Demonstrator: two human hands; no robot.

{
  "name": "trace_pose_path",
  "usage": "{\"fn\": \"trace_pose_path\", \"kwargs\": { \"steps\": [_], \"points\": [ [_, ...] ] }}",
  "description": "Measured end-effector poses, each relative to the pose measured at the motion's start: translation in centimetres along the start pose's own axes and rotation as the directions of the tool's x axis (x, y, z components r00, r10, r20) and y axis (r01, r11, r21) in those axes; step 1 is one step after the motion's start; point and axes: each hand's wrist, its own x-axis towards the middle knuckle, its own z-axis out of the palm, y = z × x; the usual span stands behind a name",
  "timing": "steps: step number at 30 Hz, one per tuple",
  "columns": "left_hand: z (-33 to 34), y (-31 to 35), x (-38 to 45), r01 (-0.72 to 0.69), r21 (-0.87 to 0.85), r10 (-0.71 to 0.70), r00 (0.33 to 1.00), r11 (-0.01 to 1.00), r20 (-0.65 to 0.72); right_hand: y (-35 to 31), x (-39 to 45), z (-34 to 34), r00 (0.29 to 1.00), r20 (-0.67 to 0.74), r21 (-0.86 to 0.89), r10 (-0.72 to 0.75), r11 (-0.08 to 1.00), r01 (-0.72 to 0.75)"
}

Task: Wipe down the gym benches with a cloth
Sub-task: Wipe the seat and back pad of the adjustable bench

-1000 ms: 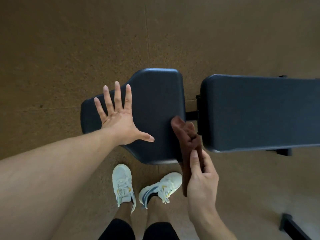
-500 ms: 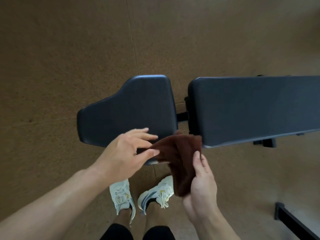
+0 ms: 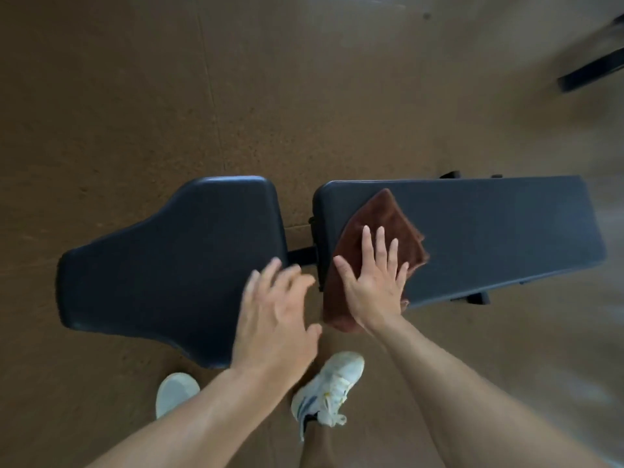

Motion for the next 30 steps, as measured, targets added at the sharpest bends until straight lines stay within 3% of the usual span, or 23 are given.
{"fn": "trace_pose_path", "kwargs": {
  "steps": [3,7,10,14,19,21,26,30],
  "points": [
    [0.3,-1.2,3.5,0.093,0.162,-0.084,0.995,0.982,-0.059,0.7,1.5,2.4,0.991,-0.091,-0.169,-0.102,0.982,0.086],
    [2.5,-0.9,6.9,0.293,0.076,-0.287,0.955,0.953,-0.078,0.0,7.3,0.1,0.948,-0.085,-0.180,-0.307,0.940,0.288],
    [4.2,-0.2,8.0,0.334,0.120,-0.327,0.942,0.935,-0.072,-1.2,11.5,-0.9,0.908,-0.124,-0.157,-0.401,0.911,0.381],
    [4.6,0.0,8.3,0.368,0.193,-0.372,0.928,0.910,-0.019,1.3,7.6,0.5,0.852,-0.196,-0.113,-0.486,0.874,0.473],
    [3.9,0.9,8.3,0.411,0.223,-0.438,0.895,0.884,0.083,7.4,1.4,0.9,0.727,-0.066,-0.134,-0.683,0.728,0.672],
    [3.9,1.1,8.3,0.426,0.221,-0.444,0.895,0.877,0.036,6.1,3.7,-0.2,0.720,-0.014,-0.125,-0.693,0.716,0.687],
    [4.8,1.2,8.8,0.450,0.243,-0.453,0.890,0.859,-0.046,-0.8,12.9,-1.4,0.737,-0.031,-0.155,-0.675,0.732,0.664],
    [5.0,1.1,8.6,0.453,0.244,-0.461,0.887,0.857,-0.029,1.9,10.7,-0.9,0.718,-0.067,-0.150,-0.693,0.718,0.679]
  ]
}}
